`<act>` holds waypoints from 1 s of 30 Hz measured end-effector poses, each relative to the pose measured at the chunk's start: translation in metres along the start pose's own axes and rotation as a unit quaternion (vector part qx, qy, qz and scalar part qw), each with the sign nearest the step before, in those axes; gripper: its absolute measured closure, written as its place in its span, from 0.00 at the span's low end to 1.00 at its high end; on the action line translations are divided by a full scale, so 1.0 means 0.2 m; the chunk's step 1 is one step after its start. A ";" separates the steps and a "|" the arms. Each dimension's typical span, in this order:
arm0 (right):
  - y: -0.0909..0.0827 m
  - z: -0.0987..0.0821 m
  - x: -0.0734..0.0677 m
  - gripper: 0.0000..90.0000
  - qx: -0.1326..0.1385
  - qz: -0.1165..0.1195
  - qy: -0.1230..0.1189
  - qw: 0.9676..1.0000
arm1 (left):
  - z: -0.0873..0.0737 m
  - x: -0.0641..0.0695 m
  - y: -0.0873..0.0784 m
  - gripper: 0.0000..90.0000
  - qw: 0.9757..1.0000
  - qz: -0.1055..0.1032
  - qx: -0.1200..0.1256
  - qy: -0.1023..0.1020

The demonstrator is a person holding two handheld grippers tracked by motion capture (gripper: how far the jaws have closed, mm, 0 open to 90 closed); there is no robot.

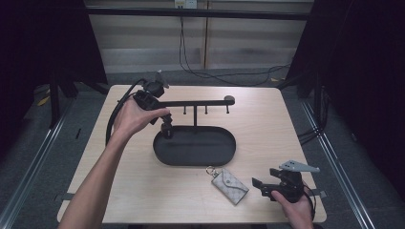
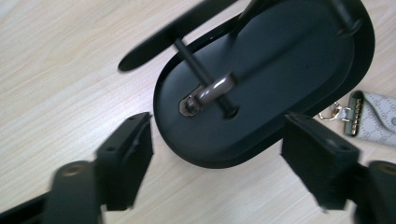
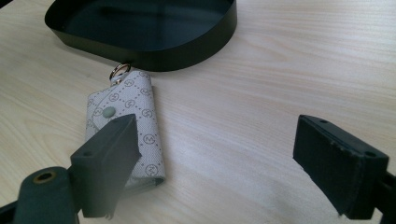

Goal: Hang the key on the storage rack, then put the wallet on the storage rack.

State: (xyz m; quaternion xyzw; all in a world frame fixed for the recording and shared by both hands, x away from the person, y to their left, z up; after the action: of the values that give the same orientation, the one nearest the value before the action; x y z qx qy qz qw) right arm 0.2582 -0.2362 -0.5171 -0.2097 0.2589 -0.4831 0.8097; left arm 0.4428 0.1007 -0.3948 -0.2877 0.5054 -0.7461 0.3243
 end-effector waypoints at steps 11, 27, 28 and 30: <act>0.00 0.00 0.00 0.16 -0.001 -0.004 0.000 1.000 | -0.11 -0.06 -0.04 0.19 0.998 -0.011 0.055 -0.005; 0.01 0.01 0.01 0.15 0.001 -0.008 0.006 1.000 | -0.28 -0.07 -0.03 0.25 0.988 -0.034 0.149 0.019; 0.01 0.01 0.01 0.16 0.000 -0.008 0.007 1.000 | -0.29 -0.07 -0.03 0.25 0.987 -0.032 0.158 0.017; 0.01 0.01 0.01 0.16 0.003 -0.008 0.008 1.000 | -0.32 -0.07 -0.02 0.25 0.985 -0.030 0.170 0.019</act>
State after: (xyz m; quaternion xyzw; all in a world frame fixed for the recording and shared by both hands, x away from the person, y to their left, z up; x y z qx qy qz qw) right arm 0.2608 -0.2362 -0.5170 -0.2057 0.2619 -0.4924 0.8042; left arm 0.4027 0.1494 -0.4122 -0.2290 0.3686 -0.8359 0.3360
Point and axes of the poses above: each handheld gripper's, and its own axes: y roughly forward along the jaws, z roughly out of its top, x roughly to its right, the point moved 8 cm from there along y, roughly forward along the jaws, and after that the axes turned 2 degrees about x, right-handed, at the moved point
